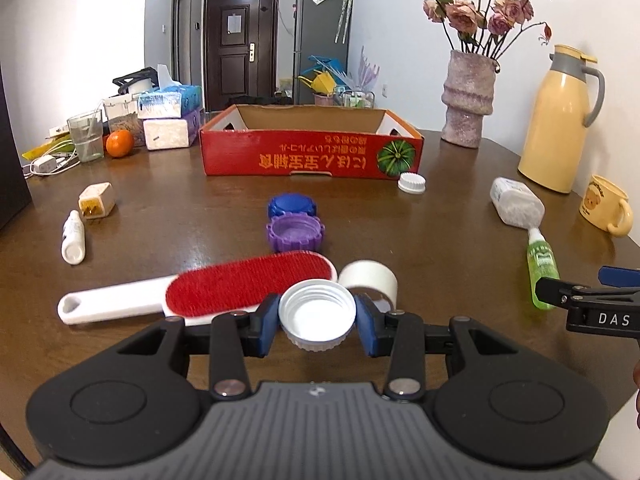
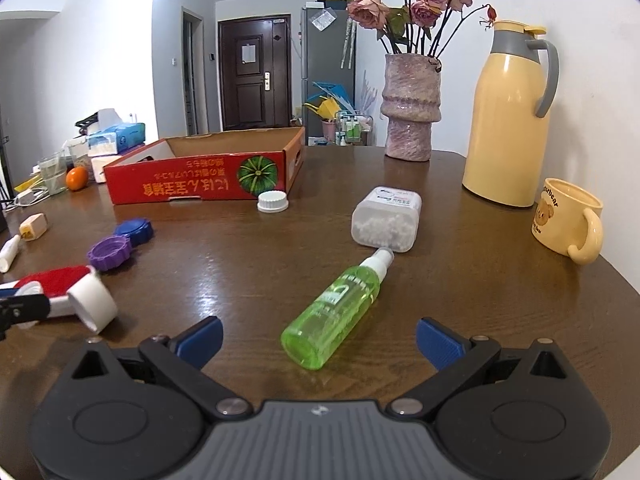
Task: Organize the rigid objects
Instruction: 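Lift the white cap with the left tool while the right tool grasps the green spray bottle, then carry the white cap and green spray bottle over the cardboard box with both tools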
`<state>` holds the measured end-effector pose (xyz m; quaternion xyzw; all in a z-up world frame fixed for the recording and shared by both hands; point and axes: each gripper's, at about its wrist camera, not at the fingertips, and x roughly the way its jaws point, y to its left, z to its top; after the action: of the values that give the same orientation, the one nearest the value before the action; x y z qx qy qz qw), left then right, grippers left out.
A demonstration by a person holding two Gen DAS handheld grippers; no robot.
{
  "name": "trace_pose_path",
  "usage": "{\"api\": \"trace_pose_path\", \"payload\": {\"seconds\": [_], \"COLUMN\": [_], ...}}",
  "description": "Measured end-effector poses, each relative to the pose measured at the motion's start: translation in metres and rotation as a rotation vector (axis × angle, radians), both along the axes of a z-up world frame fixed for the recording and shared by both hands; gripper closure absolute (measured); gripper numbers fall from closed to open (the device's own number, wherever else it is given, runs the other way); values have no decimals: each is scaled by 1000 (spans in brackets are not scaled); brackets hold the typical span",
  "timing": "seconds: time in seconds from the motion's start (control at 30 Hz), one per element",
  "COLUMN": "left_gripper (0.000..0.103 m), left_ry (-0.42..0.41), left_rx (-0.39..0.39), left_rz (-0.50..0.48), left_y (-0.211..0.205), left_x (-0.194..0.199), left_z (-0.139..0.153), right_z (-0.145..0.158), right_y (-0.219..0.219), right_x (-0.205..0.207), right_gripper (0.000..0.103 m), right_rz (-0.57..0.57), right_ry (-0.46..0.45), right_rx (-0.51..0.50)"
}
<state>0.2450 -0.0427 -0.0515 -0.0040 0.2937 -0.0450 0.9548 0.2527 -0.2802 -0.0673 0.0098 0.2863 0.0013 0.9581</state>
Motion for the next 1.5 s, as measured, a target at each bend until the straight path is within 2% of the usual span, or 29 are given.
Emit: {"api": "trace_pose_path", "payload": {"seconds": [0.4,0.6,0.67,0.73,0.83,1.17,1.23,1.5], "left_gripper": [62,62,62,62,62,62,62,62], "left_ry": [-26,-24,-24,-22,-21,-23,-27,-42], "left_rx": [-20,-24,-26,-28,-28,-31,-33,-45], "left_rz": [16,25,26,28,32,41,42,46], "left_y": [10,17,19,20,23,28,29,34], "left_x": [18,23,24,26,27,28,28,26], "left_z": [7,7,8,7,7,9,10,16], "right_z": [-4,-14,-16,-18,-20,-21,-21,-22], "right_y": [-8,-11,-12,-14,-14,-14,-16,-19], "right_x": [43,61,64,65,67,64,62,55], "right_gripper": [1,18,20,32,41,61,72,73], "right_rz": [-90,-125,-122,-121,-126,-122,-117,-113], "right_ry": [55,93,103,108,111,99,95,68], "right_rx": [-4,5,23,48,58,43,39,50]}}
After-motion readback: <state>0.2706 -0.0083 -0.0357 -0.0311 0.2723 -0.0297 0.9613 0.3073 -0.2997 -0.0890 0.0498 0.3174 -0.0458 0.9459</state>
